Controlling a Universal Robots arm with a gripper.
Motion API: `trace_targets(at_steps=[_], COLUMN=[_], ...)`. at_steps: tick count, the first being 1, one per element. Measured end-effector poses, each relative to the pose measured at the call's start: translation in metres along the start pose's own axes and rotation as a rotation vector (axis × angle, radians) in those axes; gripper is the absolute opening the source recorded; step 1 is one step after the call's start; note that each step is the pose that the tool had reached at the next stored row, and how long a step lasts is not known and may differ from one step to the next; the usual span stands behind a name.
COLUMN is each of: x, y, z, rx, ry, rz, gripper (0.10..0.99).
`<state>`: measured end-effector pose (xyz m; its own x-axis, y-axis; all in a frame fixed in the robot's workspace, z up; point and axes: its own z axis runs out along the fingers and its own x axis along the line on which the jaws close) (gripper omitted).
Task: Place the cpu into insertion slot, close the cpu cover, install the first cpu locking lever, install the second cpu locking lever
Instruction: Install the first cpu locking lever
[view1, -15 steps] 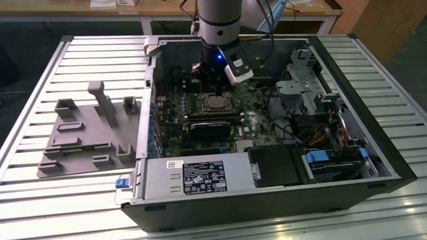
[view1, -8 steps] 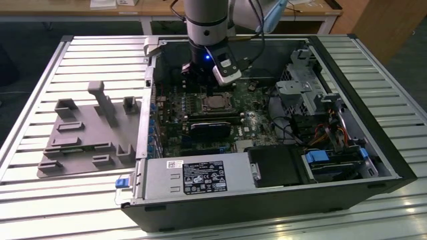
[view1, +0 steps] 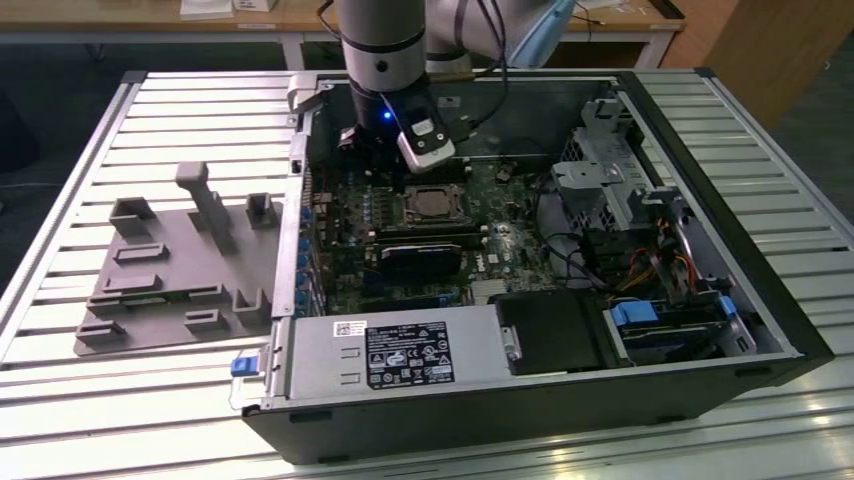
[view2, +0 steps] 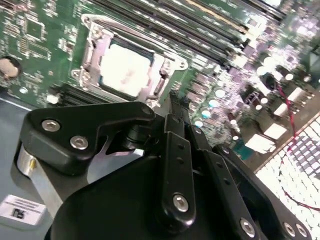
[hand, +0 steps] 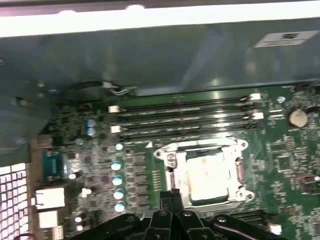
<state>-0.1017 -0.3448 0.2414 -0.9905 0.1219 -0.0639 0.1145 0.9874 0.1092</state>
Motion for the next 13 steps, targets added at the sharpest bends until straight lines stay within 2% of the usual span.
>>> trace_targets(at_steps=[2, 4, 6, 8, 13], x=[0.0023, 0.0043, 0.0067, 0.0079, 0.0099], y=[-0.0003, -0.0005, -0.0008, -0.0009, -0.0011], z=[-0.0002, -0.0003, -0.0005, -0.0006, -0.0008], rx=[-0.004, -0.019, -0.037, -0.065, -0.148], ry=[0.0006, 0.0021, 0.0043, 0.0075, 0.0171], rz=[0.000, 0.001, 0.003, 0.005, 0.011], gripper=[0.102, 0.102, 0.102, 0.102, 0.102])
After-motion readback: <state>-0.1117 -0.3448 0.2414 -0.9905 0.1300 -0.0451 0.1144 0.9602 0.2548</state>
